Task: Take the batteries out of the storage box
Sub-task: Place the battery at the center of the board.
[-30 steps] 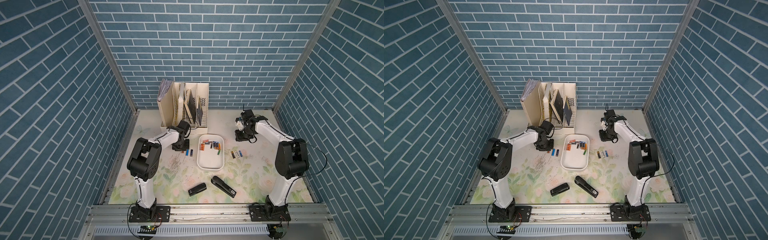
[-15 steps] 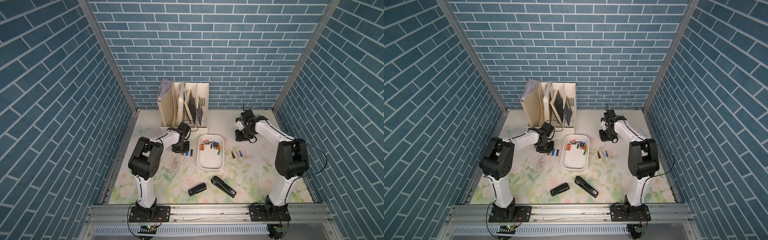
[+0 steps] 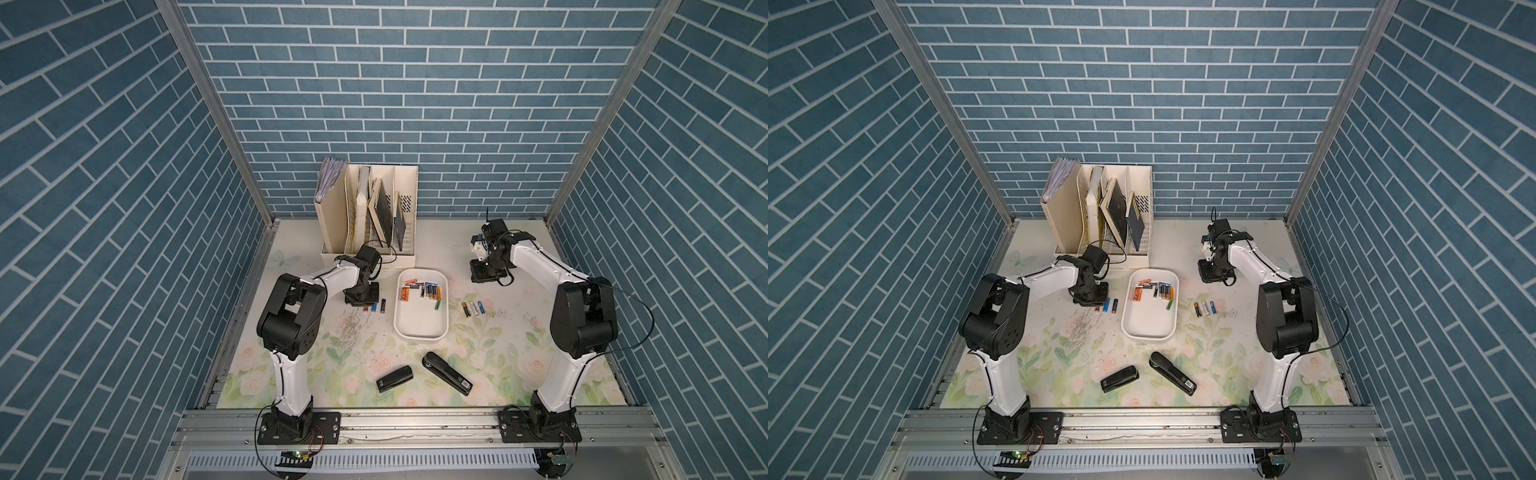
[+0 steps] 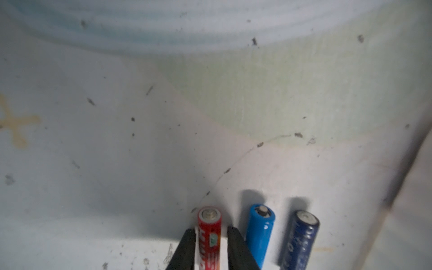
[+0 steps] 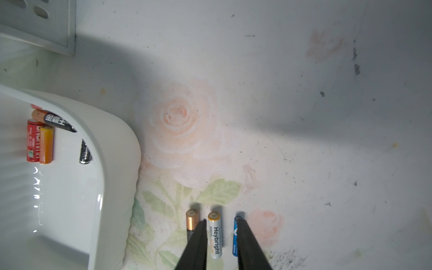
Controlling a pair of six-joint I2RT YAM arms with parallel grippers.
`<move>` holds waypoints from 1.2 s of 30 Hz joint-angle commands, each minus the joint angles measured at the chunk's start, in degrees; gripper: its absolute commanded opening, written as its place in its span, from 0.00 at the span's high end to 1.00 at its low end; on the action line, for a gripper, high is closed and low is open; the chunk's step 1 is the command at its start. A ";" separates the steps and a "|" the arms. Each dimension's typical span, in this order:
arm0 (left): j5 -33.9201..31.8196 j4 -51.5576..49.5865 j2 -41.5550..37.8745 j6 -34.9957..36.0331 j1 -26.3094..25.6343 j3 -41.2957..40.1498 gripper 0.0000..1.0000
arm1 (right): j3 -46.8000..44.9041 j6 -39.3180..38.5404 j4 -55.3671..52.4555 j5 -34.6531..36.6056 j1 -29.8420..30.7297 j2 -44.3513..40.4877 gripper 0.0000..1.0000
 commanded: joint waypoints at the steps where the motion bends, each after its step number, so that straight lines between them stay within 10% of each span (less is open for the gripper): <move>1: -0.32 -0.78 0.32 0.15 0.27 -0.02 0.69 | 0.67 -1.40 -1.51 0.50 -0.25 -0.91 0.74; 36: -2.43 -8.90 -1.85 0.59 0.37 13.53 0.68 | 11.19 4.93 -5.11 -0.32 6.36 -0.85 0.74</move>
